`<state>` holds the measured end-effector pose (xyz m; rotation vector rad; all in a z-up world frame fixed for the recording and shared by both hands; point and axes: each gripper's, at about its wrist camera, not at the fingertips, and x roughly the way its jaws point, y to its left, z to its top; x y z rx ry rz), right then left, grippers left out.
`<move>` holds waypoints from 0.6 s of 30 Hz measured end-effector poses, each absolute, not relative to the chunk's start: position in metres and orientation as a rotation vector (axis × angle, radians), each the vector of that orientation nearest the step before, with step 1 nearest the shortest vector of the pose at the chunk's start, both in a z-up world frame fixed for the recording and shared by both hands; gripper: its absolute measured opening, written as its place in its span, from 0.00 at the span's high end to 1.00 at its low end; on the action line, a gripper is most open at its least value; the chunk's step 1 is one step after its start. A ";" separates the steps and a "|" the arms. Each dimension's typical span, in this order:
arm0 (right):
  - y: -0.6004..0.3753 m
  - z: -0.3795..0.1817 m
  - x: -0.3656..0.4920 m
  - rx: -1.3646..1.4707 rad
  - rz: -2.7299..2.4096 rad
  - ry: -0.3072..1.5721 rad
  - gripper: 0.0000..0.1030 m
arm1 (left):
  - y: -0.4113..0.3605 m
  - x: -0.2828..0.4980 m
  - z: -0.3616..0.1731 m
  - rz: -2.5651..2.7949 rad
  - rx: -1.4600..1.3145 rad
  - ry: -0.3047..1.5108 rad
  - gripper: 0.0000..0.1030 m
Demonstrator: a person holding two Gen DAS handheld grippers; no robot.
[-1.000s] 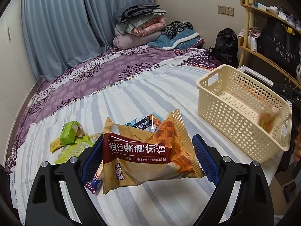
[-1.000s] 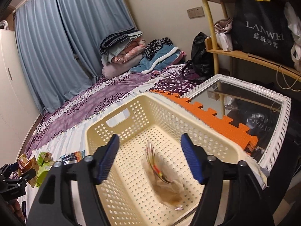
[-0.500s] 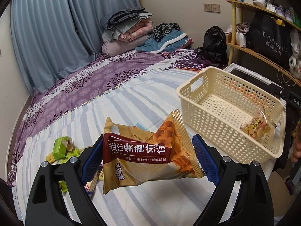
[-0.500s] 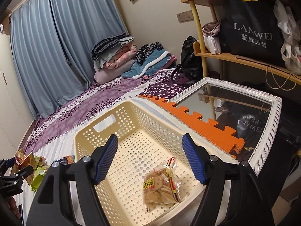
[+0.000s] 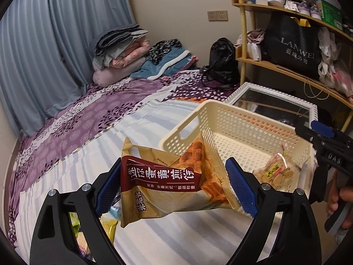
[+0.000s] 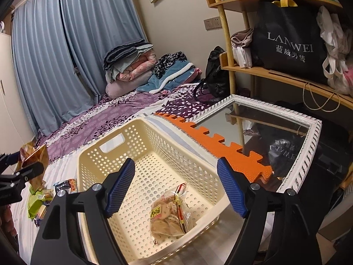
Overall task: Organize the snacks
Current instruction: 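Lower the waffle bag into the cream basket and open the left tool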
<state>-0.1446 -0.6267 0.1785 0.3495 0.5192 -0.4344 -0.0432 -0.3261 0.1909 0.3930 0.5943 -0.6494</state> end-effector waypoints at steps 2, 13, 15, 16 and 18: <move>-0.628 0.178 -0.147 0.347 -0.438 0.519 0.24 | -0.337 -0.044 0.192 -0.675 0.396 0.588 0.11; -0.631 0.178 -0.151 0.322 -0.447 0.528 0.20 | -0.379 -0.046 0.192 -0.778 0.391 0.589 0.11; -0.632 0.178 -0.152 0.324 -0.451 0.530 0.20 | -0.386 -0.045 0.191 -0.796 0.386 0.598 0.11; -0.633 0.177 -0.152 0.324 -0.452 0.531 0.20 | -0.388 -0.045 0.190 -0.804 0.384 0.602 0.11; -0.633 0.177 -0.153 0.325 -0.455 0.533 0.20 | -0.393 -0.046 0.190 -0.816 0.383 0.606 0.10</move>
